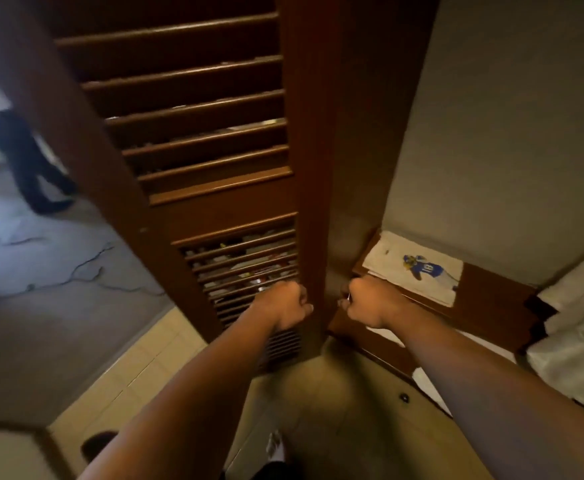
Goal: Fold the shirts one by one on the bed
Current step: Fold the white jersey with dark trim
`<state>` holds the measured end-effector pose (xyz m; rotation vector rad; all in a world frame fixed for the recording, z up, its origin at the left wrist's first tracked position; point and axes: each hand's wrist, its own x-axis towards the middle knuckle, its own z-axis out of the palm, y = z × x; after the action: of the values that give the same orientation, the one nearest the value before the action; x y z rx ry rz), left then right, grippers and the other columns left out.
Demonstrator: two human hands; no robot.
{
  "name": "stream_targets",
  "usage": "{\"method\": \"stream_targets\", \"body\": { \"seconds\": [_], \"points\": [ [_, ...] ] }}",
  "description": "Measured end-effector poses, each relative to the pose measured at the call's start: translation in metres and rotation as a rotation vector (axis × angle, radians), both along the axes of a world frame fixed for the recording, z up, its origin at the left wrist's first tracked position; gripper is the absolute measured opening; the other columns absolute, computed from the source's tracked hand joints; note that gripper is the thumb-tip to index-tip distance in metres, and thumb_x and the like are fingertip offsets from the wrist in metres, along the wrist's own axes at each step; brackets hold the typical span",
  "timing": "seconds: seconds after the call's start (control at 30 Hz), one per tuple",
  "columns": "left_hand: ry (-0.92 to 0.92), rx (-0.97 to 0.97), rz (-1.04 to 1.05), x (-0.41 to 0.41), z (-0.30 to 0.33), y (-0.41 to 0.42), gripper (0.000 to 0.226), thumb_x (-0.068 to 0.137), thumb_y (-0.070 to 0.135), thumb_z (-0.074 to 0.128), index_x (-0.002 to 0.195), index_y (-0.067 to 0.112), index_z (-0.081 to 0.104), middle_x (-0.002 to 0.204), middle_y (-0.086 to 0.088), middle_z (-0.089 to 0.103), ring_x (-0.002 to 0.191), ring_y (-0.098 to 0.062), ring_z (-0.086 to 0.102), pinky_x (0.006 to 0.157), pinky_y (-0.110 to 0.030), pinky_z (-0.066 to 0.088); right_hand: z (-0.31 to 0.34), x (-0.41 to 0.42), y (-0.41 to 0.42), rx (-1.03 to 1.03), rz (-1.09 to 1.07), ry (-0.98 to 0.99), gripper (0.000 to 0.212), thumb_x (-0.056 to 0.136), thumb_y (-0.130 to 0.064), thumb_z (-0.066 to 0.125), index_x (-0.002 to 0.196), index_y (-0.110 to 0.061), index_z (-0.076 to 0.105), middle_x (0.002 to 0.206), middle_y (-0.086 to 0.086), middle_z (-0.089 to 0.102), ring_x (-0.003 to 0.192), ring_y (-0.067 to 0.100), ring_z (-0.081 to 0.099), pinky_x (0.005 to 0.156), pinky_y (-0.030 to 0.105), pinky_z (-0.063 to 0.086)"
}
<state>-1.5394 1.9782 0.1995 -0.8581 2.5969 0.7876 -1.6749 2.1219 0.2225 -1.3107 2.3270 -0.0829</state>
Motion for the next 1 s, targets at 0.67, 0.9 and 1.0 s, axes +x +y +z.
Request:
{"method": "stream_targets", "body": {
  "seconds": [0.67,0.9,1.0],
  "points": [
    [-0.018,0.019,0.824,0.348,-0.055,-0.201,0.014,0.098,0.033,0.062,0.108,0.024,0.065,0.101,0.005,0.061,0.088,-0.009,0.061,0.079,-0.027,0.056,-0.046,0.290,-0.339,0.112,0.725,-0.099,0.028,0.100,-0.040,0.055,0.121,-0.023,0.065,0.115,-0.002,0.065,0.100,0.017,0.061,0.088,0.038,0.054],
    [-0.007,0.030,0.962,0.432,-0.053,-0.286,0.023,0.097,0.037,0.063,0.113,0.021,0.068,0.105,0.002,0.065,0.094,-0.013,0.063,0.086,-0.036,0.057,-0.054,0.378,-0.454,0.086,0.862,-0.142,0.023,0.095,-0.044,0.058,0.109,-0.028,0.068,0.103,-0.006,0.067,0.089,0.012,0.062,0.082,0.040,0.058],
    [0.026,0.044,1.050,0.464,-0.052,-0.319,0.017,0.096,0.039,0.064,0.106,0.025,0.068,0.101,0.004,0.065,0.090,-0.011,0.064,0.084,-0.039,0.059,-0.054,0.405,-0.500,0.105,0.951,-0.083,0.023,0.095,-0.045,0.057,0.104,-0.028,0.069,0.100,-0.004,0.068,0.087,0.014,0.064,0.080,0.042,0.058]
  ]
}}
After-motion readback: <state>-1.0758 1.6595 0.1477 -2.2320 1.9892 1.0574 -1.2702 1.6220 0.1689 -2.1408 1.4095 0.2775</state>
